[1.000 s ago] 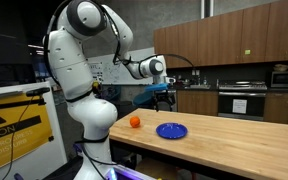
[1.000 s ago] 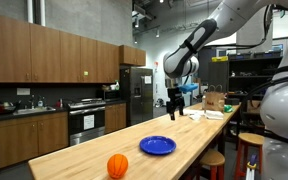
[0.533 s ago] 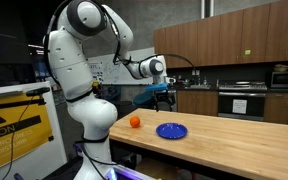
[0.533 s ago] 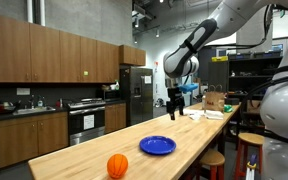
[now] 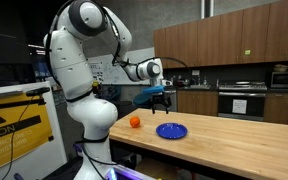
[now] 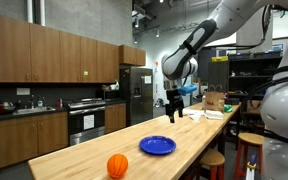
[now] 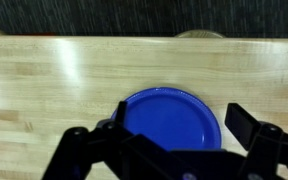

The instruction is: Put the ball on the plate

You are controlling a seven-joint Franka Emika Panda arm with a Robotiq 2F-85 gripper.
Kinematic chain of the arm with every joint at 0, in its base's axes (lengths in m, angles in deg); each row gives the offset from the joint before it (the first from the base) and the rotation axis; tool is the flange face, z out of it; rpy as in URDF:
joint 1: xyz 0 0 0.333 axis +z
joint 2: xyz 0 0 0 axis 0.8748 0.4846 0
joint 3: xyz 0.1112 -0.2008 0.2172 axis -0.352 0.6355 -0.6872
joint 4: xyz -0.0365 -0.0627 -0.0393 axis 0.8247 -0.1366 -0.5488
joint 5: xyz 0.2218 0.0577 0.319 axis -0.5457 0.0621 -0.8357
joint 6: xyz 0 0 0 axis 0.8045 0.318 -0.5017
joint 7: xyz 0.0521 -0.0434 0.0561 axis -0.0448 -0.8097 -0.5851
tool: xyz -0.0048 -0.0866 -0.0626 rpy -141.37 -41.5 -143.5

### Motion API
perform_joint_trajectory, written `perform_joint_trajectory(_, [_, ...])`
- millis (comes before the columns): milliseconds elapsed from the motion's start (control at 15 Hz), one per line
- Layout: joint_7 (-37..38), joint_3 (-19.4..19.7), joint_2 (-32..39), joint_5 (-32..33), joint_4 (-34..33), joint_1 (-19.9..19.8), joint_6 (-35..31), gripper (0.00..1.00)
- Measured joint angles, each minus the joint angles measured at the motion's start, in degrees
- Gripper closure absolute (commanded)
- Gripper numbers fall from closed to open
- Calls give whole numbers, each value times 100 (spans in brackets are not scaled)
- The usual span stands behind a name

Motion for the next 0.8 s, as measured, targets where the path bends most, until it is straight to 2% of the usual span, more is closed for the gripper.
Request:
perform_joint_trajectory(467, [484,-530,-62,260,472,362,-120,0])
perform_joint_trajectory(800, [804,-878,-353,546,701,562,-135,0])
